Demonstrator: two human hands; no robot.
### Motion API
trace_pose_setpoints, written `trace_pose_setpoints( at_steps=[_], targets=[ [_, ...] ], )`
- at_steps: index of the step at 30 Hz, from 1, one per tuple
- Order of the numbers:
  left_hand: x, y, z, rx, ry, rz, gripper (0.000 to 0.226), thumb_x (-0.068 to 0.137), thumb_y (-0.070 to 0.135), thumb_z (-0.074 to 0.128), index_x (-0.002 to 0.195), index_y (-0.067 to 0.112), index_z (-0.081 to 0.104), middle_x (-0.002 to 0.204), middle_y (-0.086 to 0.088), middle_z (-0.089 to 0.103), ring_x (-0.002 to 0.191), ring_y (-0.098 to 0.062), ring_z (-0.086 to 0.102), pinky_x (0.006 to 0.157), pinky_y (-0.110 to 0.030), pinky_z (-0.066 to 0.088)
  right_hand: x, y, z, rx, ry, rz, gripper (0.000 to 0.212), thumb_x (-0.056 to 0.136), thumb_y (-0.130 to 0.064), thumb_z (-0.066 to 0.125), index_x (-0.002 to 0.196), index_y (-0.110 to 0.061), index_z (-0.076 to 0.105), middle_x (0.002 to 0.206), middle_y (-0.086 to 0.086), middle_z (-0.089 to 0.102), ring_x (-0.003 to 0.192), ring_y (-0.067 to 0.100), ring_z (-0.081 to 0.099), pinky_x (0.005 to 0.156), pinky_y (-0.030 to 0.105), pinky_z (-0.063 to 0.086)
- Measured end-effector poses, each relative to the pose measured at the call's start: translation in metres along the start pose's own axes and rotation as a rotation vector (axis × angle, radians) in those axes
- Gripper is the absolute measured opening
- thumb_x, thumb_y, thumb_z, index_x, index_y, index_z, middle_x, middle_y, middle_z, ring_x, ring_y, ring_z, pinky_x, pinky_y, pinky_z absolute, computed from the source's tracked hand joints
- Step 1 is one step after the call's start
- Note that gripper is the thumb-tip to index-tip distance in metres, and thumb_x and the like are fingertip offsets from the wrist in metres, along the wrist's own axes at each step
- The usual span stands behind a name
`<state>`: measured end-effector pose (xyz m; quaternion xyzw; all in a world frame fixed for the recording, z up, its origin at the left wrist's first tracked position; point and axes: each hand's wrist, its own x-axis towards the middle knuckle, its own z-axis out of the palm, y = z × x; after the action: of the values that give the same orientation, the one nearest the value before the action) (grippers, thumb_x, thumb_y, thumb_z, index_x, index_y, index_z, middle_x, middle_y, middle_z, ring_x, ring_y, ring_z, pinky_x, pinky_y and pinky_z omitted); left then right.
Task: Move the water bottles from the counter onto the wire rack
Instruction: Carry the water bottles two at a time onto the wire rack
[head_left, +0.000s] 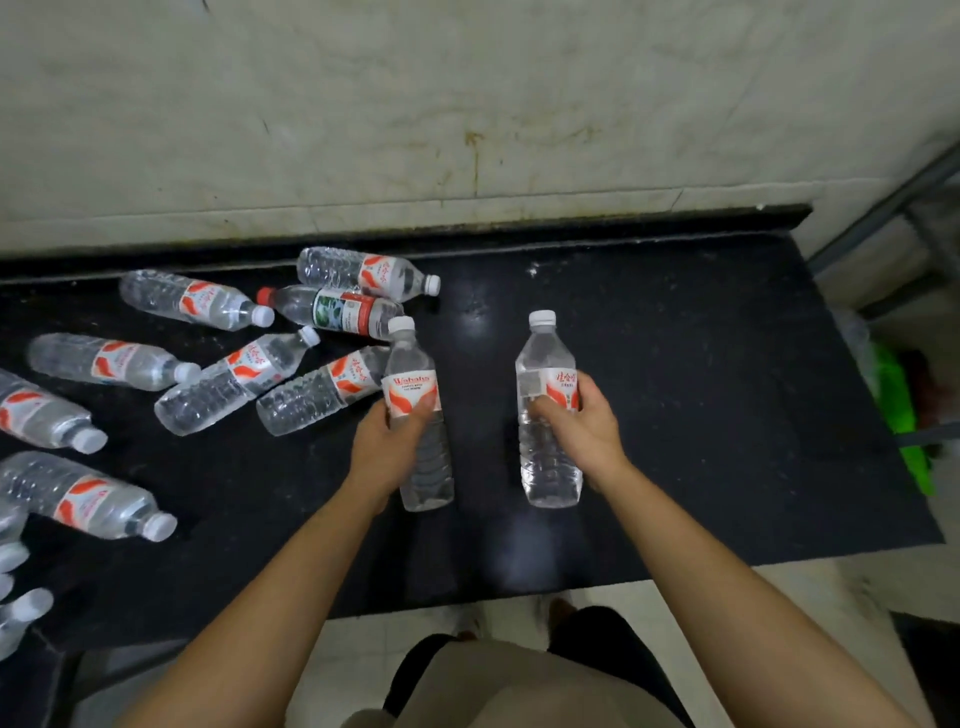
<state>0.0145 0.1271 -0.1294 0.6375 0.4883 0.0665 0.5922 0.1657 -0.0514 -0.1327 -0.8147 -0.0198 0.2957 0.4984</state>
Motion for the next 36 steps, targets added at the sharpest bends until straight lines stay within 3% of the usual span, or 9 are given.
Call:
trace_pose_setpoints(
  at_steps=[3, 8, 13, 18, 22, 25, 28, 32, 36],
  targets=[
    [0.007, 0.047, 0.014, -0.066, -0.060, 0.141, 0.042, 0.092, 0.044, 0.069, 0.121, 0.015, 0.063, 0.107, 0.002, 0.071, 0.088, -0.003, 0.066, 0.064, -0.012, 0.050, -0.015, -0.024, -0.025, 0.138, 0.107, -0.059, 0.035, 0.076, -0.029, 0.075, 0.108, -0.035, 0.064, 0.097, -0.009, 0.072, 0.091, 0.013, 0.070, 0.080, 0.033, 0.056],
    [-0.014, 0.115, 0.060, -0.127, -0.181, 0.313, 0.039, 0.089, 0.048, 0.071, 0.114, 0.018, 0.066, 0.102, 0.001, 0.075, 0.091, -0.015, 0.073, 0.082, -0.034, 0.060, -0.042, -0.048, -0.091, 0.275, 0.255, -0.135, 0.032, 0.078, -0.026, 0.076, 0.107, -0.031, 0.062, 0.102, -0.003, 0.072, 0.095, 0.018, 0.071, 0.081, 0.036, 0.058],
    [-0.075, 0.165, 0.111, -0.249, -0.364, 0.422, 0.031, 0.097, 0.039, 0.063, 0.118, 0.016, 0.065, 0.102, 0.000, 0.076, 0.091, -0.016, 0.074, 0.079, -0.032, 0.058, -0.076, -0.064, -0.168, 0.281, 0.357, -0.270, 0.048, 0.069, -0.043, 0.071, 0.114, -0.034, 0.058, 0.108, -0.008, 0.069, 0.100, 0.013, 0.068, 0.087, 0.037, 0.055],
    [-0.140, 0.206, 0.170, -0.320, -0.483, 0.540, 0.038, 0.094, 0.043, 0.065, 0.123, 0.018, 0.062, 0.112, 0.000, 0.074, 0.101, -0.017, 0.072, 0.091, -0.038, 0.057, -0.107, -0.059, -0.258, 0.296, 0.484, -0.387, 0.053, 0.068, -0.058, 0.077, 0.114, -0.037, 0.060, 0.106, -0.013, 0.072, 0.101, 0.008, 0.069, 0.096, 0.044, 0.055],
    [-0.194, 0.226, 0.236, -0.469, -0.583, 0.539, 0.039, 0.091, 0.041, 0.065, 0.120, 0.017, 0.059, 0.102, -0.003, 0.069, 0.089, -0.020, 0.068, 0.083, -0.040, 0.056, -0.125, -0.035, -0.342, 0.393, 0.565, -0.446, 0.058, 0.066, -0.066, 0.081, 0.113, -0.039, 0.060, 0.108, -0.008, 0.073, 0.103, 0.016, 0.071, 0.092, 0.054, 0.057],
    [-0.240, 0.233, 0.297, -0.594, -0.696, 0.452, 0.053, 0.082, 0.047, 0.071, 0.118, 0.013, 0.055, 0.087, -0.006, 0.061, 0.073, -0.021, 0.060, 0.072, -0.039, 0.052, -0.143, -0.011, -0.411, 0.406, 0.603, -0.483, 0.057, 0.066, -0.064, 0.080, 0.113, -0.039, 0.060, 0.106, -0.009, 0.072, 0.100, 0.012, 0.071, 0.088, 0.045, 0.060],
    [-0.286, 0.230, 0.359, -0.547, -0.666, 0.529, 0.047, 0.080, 0.039, 0.077, 0.114, 0.013, 0.057, 0.086, -0.005, 0.063, 0.073, -0.021, 0.062, 0.069, -0.036, 0.056, -0.158, 0.015, -0.477, 0.368, 0.639, -0.508, 0.054, 0.067, -0.063, 0.078, 0.110, -0.037, 0.061, 0.102, -0.013, 0.073, 0.093, 0.004, 0.071, 0.088, 0.038, 0.058],
    [-0.326, 0.226, 0.425, -0.413, -0.581, 0.598, 0.056, 0.070, 0.033, 0.088, 0.114, 0.010, 0.062, 0.097, -0.008, 0.069, 0.087, -0.026, 0.067, 0.083, -0.046, 0.057, -0.157, 0.039, -0.554, 0.373, 0.670, -0.487, 0.055, 0.063, -0.071, 0.081, 0.107, -0.045, 0.060, 0.103, -0.014, 0.073, 0.097, 0.011, 0.071, 0.089, 0.050, 0.058],
    [-0.344, 0.235, 0.476, -0.286, -0.550, 0.695, 0.046, 0.074, 0.020, 0.085, 0.114, 0.011, 0.063, 0.098, -0.004, 0.074, 0.085, -0.016, 0.070, 0.078, -0.033, 0.059, -0.148, 0.047, -0.609, 0.399, 0.693, -0.492, 0.063, 0.065, -0.066, 0.081, 0.117, -0.037, 0.060, 0.108, -0.008, 0.072, 0.099, 0.014, 0.071, 0.091, 0.051, 0.058]
  ],
)
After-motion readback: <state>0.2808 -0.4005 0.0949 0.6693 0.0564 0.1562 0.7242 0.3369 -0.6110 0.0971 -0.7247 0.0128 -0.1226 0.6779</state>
